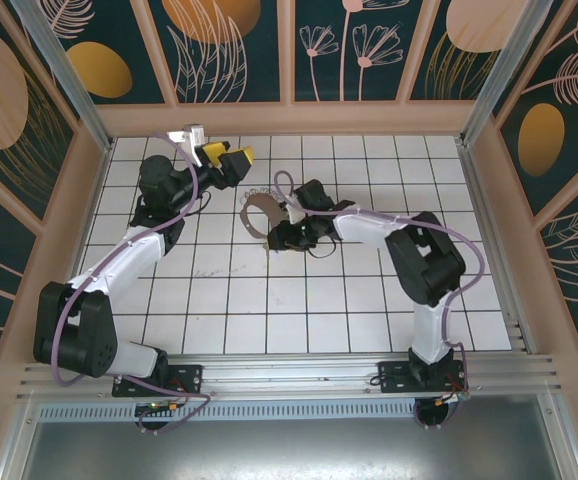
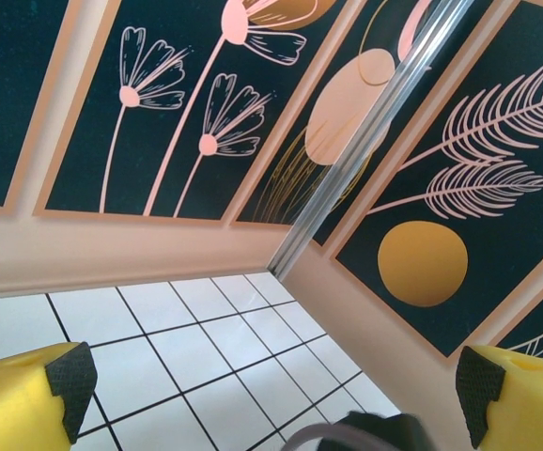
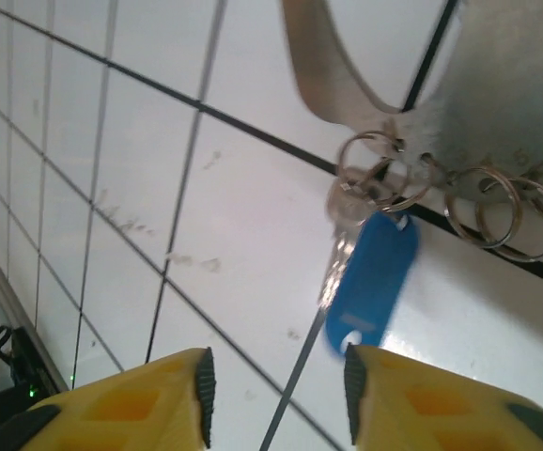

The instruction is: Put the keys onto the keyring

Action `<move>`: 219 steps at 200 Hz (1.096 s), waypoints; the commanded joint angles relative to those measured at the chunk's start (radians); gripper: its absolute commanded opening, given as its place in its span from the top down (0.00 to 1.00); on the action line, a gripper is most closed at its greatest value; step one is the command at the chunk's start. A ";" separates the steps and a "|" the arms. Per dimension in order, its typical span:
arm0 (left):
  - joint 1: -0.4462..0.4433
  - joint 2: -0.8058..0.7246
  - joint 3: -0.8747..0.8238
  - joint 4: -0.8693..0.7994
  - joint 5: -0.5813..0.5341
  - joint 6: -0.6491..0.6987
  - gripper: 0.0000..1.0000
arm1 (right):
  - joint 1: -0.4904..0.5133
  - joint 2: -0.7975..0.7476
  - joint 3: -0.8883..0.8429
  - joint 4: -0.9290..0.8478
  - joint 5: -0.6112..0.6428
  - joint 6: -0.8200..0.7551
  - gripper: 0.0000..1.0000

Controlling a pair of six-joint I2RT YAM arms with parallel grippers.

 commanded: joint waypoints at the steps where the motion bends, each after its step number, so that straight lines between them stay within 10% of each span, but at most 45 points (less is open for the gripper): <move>1: 0.007 0.010 0.025 0.038 0.023 -0.011 0.01 | -0.009 -0.101 -0.033 -0.025 0.031 -0.013 0.54; 75: 0.005 -0.043 0.056 -0.044 0.000 0.052 0.01 | -0.143 -0.395 -0.090 -0.053 0.162 -0.047 0.38; 103: 0.005 -0.096 0.037 -0.117 -0.118 0.125 0.01 | -0.235 -0.503 -0.126 -0.029 0.234 -0.091 0.02; 219: 0.007 -0.347 -0.510 0.180 -0.876 0.570 0.01 | -0.558 -0.643 -0.551 0.588 0.824 -0.149 0.01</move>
